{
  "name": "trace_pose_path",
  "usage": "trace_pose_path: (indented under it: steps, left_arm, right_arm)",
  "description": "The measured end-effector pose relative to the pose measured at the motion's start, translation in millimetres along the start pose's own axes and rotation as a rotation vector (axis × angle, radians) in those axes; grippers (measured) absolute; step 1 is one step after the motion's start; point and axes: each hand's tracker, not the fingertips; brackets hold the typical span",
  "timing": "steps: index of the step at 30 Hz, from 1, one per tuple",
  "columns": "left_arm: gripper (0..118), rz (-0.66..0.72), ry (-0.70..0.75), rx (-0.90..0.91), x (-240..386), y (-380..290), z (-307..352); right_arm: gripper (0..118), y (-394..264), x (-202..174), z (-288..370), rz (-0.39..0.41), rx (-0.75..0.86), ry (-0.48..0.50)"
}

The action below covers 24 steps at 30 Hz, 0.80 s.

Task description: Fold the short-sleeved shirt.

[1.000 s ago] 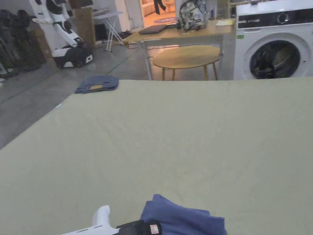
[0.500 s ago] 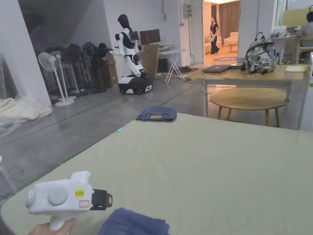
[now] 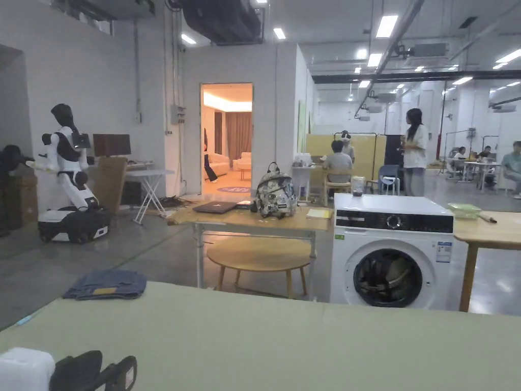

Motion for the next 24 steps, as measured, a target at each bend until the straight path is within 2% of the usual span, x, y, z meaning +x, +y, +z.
trace_pose_path:
  steps: [1,4,6,8,11,13,17,20,21,24]
  left_arm:
    - [12,-0.034,-0.002,0.006,15.6,-1.6,-2.3]
    - [1,-0.058,-0.075,0.022,47.7,-6.8,-5.5]
    - [0,-0.022,-0.117,0.01,61.8,-9.7,-3.5]
    - [0,-0.058,-0.103,0.024,77.3,-14.5,1.5]
    - [0,-0.128,-0.079,0.035,92.1,-13.8,6.5]
    - [0,-0.129,-0.083,0.033,95.2,-13.6,10.5]
    - [0,-0.13,-0.077,0.033,96.4,-14.0,14.0]
    - [0,-0.121,-0.066,0.021,94.9,-16.1,18.1]
    - [0,-0.107,-0.072,0.027,94.0,-17.8,21.5]
    - [0,0.058,-0.09,0.044,87.6,-19.3,25.3]
  right_arm:
    - [0,2.5,-0.9,-0.9,-0.003,0.006,-0.014]
    - [0,5.6,-4.7,-1.8,0.002,0.03,-0.037]
    - [0,2.9,-5.0,-1.1,0.014,0.045,-0.049]
    - [0,-1.2,-6.6,1.8,0.06,0.07,-0.091]
    - [0,-4.0,-6.3,3.2,0.069,0.052,-0.138]
    - [0,-5.7,-4.9,4.8,0.06,0.054,-0.162]
    - [0,-3.5,-2.5,11.7,-0.022,0.064,-0.135]
    - [0,-0.8,-8.5,15.2,0.015,0.069,-0.135]
    - [0,-1.2,-11.0,14.4,0.038,0.07,-0.154]
    - [0,-1.2,-14.6,15.0,0.074,0.063,-0.159]
